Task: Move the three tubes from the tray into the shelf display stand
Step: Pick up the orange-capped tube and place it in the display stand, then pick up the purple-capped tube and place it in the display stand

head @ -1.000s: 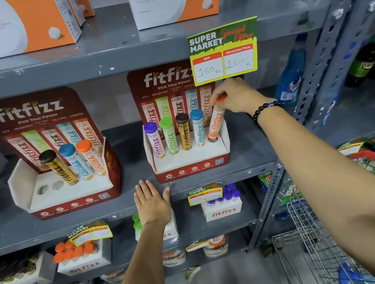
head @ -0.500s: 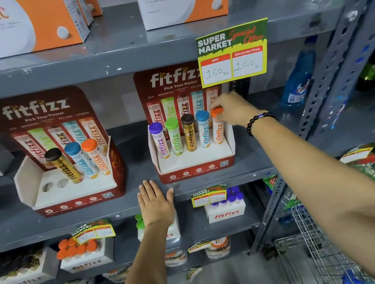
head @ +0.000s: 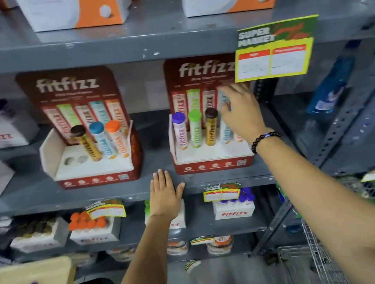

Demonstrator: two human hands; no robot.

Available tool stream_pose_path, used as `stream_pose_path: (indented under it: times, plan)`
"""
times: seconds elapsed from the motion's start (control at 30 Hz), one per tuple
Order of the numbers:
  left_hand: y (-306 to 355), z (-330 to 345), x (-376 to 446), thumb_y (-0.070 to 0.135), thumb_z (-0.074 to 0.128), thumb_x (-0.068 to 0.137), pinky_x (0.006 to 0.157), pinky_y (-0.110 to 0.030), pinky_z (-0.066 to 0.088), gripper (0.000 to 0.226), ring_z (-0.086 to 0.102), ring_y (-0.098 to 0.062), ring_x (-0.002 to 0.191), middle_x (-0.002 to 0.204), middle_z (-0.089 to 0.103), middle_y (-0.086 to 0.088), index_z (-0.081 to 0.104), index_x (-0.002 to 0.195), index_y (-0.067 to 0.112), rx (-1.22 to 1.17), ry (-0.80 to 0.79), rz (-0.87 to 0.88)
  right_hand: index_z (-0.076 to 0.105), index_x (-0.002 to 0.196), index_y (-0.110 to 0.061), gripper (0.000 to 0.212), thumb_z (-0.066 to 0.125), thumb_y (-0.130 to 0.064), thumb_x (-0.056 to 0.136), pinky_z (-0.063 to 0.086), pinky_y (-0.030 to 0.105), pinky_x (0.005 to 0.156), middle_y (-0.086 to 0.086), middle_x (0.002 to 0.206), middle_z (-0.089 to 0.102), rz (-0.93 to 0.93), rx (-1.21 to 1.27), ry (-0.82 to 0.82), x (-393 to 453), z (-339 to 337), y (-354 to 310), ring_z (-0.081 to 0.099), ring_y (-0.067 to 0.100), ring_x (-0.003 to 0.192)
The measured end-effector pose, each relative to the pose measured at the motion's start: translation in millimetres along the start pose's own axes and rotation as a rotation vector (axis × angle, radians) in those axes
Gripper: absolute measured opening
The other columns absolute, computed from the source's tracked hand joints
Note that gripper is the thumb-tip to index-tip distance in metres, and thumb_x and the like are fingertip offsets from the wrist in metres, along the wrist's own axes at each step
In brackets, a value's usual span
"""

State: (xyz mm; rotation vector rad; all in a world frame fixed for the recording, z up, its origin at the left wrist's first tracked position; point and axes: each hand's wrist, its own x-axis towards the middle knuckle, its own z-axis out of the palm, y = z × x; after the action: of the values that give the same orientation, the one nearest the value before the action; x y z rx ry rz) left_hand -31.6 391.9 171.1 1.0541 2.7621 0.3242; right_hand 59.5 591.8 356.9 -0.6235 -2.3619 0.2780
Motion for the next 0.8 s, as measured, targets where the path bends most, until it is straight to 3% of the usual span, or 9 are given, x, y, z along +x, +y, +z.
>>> stream_pose_path:
  times: [0.13, 0.27, 0.37, 0.43, 0.5, 0.57, 0.7, 0.8]
  plan:
    - [-37.1, -6.1, -35.9, 0.046, 0.019, 0.098, 0.116, -0.033, -0.007, 0.065, -0.004, -0.025, 0.145, 0.157, 0.001, -0.013, 0.004, 0.146, 0.005, -0.057, 0.115, 0.012, 0.060, 0.117, -0.003, 0.037, 0.049, -0.003, 0.082, 0.038, 0.045, 0.106, 0.017, 0.123, 0.061, -0.281, 0.051, -0.010, -13.1, 38.9, -70.9, 0.050, 0.034, 0.119]
    - [-95.4, -20.1, -89.3, 0.042, 0.023, 0.098, 0.115, -0.031, -0.009, 0.062, -0.001, -0.028, 0.144, 0.156, 0.005, -0.015, 0.008, 0.145, 0.004, -0.065, 0.209, -0.100, 0.062, 0.112, 0.000, 0.037, 0.051, -0.001, 0.076, 0.046, 0.047, 0.095, 0.020, 0.113, 0.064, -0.499, 0.148, -0.084, -37.7, 88.9, -156.2, 0.057, 0.038, 0.108]
    - [-147.6, -33.2, -135.7, 0.041, 0.015, 0.098, 0.116, -0.042, 0.011, 0.062, 0.017, -0.036, 0.141, 0.152, 0.021, -0.021, 0.022, 0.142, -0.002, -0.040, 0.280, -0.261, 0.062, 0.108, 0.001, 0.037, 0.053, 0.004, 0.072, 0.050, 0.048, 0.088, 0.022, 0.106, 0.065, -0.645, 0.220, -0.212, -60.8, 127.8, -224.0, 0.059, 0.039, 0.099]
    - [-180.9, -37.3, -167.7, 0.032, 0.029, 0.099, 0.108, -0.054, 0.029, 0.054, 0.034, -0.044, 0.132, 0.142, 0.037, -0.027, 0.037, 0.135, -0.008, -0.079, 0.333, -0.370, 0.063, 0.108, 0.001, 0.038, 0.055, 0.005, 0.071, 0.050, 0.046, 0.087, 0.021, 0.104, 0.066, -0.727, 0.261, -0.297, -81.4, 153.8, -267.4, 0.060, 0.039, 0.097]
    - [-210.2, -35.1, -194.2, 0.028, 0.039, 0.096, 0.102, -0.058, 0.035, 0.051, 0.042, -0.046, 0.126, 0.136, 0.044, -0.029, 0.043, 0.129, -0.011, -0.091, 0.362, -0.494, 0.063, 0.109, 0.001, 0.038, 0.056, 0.006, 0.071, 0.050, 0.045, 0.086, 0.021, 0.104, 0.066, -0.805, 0.298, -0.391, -101.9, 179.2, -306.7, 0.060, 0.038, 0.098]
    - [-233.0, -29.2, -216.0, 0.028, 0.039, 0.097, 0.106, -0.057, 0.029, 0.052, 0.038, -0.046, 0.129, 0.140, 0.040, -0.029, 0.040, 0.132, -0.011, -0.139, 0.361, -0.620, 0.062, 0.111, 0.001, 0.038, 0.056, 0.005, 0.074, 0.047, 0.045, 0.088, 0.021, 0.108, 0.065, -0.887, 0.314, -0.498, -120.9, 205.7, -340.7, 0.059, 0.037, 0.102]
    - [-268.0, -5.3, -247.1, 0.048, 0.005, 0.093, 0.110, -0.052, 0.026, 0.076, 0.033, -0.043, 0.133, 0.144, 0.034, -0.027, 0.035, 0.136, -0.007, -0.164, 0.284, -0.826, 0.058, 0.114, -0.003, 0.035, 0.050, -0.005, 0.080, 0.040, 0.044, 0.090, 0.018, 0.113, 0.061, -1.051, 0.251, -0.698, -154.1, 263.2, -395.0, 0.052, 0.035, 0.109]
    - [-287.9, 19.5, -254.8, 0.051, -0.004, 0.091, 0.114, -0.048, 0.019, 0.081, 0.025, -0.040, 0.138, 0.148, 0.027, -0.025, 0.028, 0.139, -0.005, -0.217, 0.239, -0.950, 0.057, 0.114, -0.005, 0.034, 0.051, -0.007, 0.080, 0.040, 0.044, 0.092, 0.017, 0.111, 0.062, -1.158, 0.232, -0.833, -177.4, 307.0, -422.9, 0.052, 0.035, 0.108]
